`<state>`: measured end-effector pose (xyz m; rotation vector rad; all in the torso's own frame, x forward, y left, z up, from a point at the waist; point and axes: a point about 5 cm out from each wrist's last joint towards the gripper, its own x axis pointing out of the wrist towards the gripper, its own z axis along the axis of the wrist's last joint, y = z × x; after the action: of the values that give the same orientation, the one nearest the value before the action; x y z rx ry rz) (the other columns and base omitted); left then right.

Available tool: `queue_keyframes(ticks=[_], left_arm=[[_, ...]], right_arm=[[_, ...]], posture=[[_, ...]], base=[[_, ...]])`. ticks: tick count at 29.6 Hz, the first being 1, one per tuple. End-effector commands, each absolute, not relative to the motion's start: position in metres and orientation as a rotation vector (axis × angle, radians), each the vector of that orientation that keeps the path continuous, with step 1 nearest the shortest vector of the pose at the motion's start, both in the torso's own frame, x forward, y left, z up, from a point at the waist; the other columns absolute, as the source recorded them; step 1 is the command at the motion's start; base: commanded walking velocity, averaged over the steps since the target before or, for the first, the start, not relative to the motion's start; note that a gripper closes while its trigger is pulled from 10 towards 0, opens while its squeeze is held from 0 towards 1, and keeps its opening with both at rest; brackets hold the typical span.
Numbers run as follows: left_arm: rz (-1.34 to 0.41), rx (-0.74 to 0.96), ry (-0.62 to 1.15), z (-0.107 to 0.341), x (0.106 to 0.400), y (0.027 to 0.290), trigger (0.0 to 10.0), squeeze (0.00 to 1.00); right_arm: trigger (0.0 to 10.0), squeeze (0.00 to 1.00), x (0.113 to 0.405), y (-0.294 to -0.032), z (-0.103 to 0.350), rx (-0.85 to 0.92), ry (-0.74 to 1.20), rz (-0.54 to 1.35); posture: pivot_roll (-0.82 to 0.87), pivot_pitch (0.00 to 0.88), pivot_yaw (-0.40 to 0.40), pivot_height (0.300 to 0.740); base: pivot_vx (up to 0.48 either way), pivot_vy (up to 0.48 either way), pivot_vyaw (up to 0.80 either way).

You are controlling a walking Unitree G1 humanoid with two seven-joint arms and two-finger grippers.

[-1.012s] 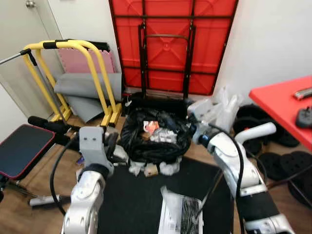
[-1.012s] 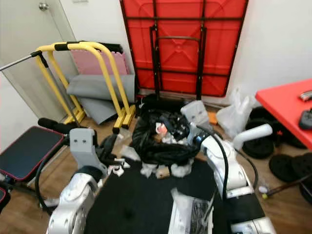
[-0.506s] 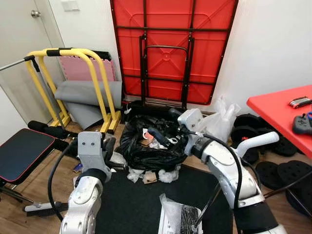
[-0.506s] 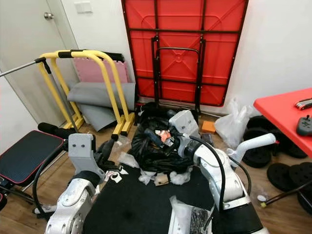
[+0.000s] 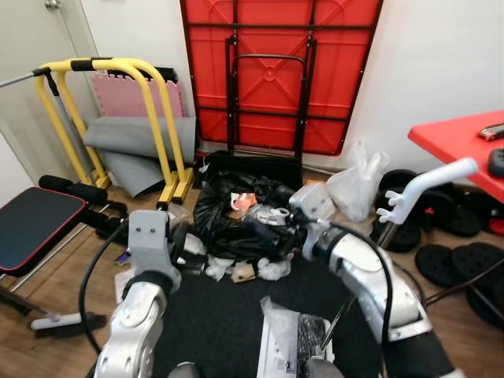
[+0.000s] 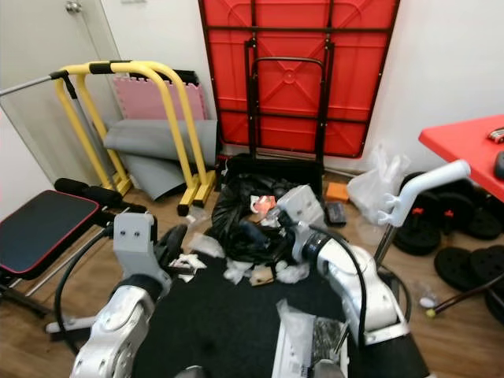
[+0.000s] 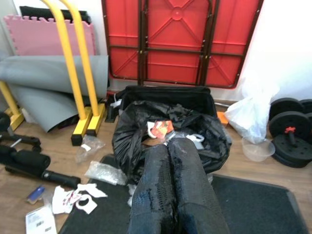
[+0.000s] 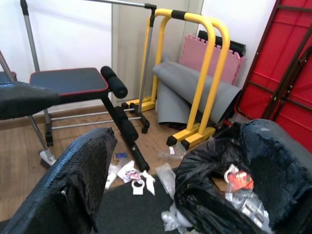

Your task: Sweep floor

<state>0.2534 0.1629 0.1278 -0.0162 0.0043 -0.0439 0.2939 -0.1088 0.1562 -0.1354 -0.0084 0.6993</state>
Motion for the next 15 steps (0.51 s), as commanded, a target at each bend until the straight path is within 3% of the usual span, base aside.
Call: queue_keyframes(ticks=[1,15], left_arm=[[-0.055,-0.019,0.010,0.127,0.254,0.163,10.0,0.00],[-0.047,-0.011,0.026,0.125,0.254,0.164,10.0,0.00]], right_arm=[[10.0,0.00,0.294,-0.112,0.153,-0.132,0.013,0.688],[10.0,0.00,0.307,-0.142,0.145,-0.138,0.072,0.488]], posture=[[-0.14,0.000,-0.012,0.585],[-0.13,0.000,-0.008,0.530]], base=[[0.000,0.000,0.00],[0.000,0.000,0.00]])
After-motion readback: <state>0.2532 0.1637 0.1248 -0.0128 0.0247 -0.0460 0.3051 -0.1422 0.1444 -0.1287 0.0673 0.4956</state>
